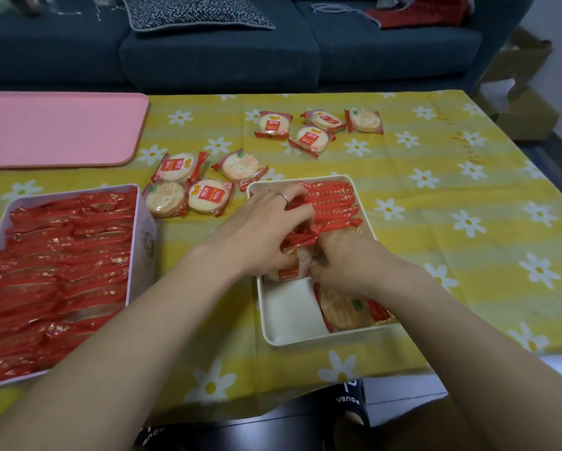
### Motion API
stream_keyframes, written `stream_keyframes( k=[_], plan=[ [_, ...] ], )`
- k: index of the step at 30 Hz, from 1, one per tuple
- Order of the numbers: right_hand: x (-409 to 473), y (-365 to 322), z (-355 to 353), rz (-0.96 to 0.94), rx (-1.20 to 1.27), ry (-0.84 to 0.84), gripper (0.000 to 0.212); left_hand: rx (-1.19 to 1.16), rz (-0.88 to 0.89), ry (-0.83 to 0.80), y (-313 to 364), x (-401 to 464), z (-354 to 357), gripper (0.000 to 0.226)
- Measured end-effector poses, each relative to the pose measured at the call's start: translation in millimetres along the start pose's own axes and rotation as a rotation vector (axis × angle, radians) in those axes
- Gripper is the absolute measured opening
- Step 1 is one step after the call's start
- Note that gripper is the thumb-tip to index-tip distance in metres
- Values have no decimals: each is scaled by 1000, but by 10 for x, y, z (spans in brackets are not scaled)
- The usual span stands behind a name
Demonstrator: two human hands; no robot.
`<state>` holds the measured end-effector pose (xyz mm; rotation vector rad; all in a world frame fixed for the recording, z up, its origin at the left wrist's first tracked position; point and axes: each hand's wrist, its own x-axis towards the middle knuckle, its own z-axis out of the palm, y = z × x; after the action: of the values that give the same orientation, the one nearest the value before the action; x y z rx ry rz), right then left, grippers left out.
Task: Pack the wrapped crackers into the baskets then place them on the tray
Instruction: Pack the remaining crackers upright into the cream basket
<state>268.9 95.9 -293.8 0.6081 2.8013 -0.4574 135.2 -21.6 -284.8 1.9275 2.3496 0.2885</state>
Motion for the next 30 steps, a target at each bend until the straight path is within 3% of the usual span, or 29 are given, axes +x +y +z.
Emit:
stream_keyframes(
  k=[6, 10, 13, 22, 26, 30],
  plan=[
    [20, -1, 32, -13, -18, 36, 15, 56, -35, -2, 52, -1, 30, 83],
    [26, -5, 54, -22, -27, 56, 14, 179, -181, -85, 62, 34, 79, 120],
    [33, 0, 53, -11, 2, 48, 17, 224, -277, -142, 71, 97, 136, 130],
    [7, -73, 37, -13, -52, -48, 12, 283, -313, -55, 94, 124, 246, 116],
    [31, -53, 30, -17, -33, -77, 23, 281, -309, -50, 93, 119, 257, 115],
    [42, -22, 39, -13, -77, -93, 10, 275, -303, -79, 107, 121, 214, 120]
  ],
)
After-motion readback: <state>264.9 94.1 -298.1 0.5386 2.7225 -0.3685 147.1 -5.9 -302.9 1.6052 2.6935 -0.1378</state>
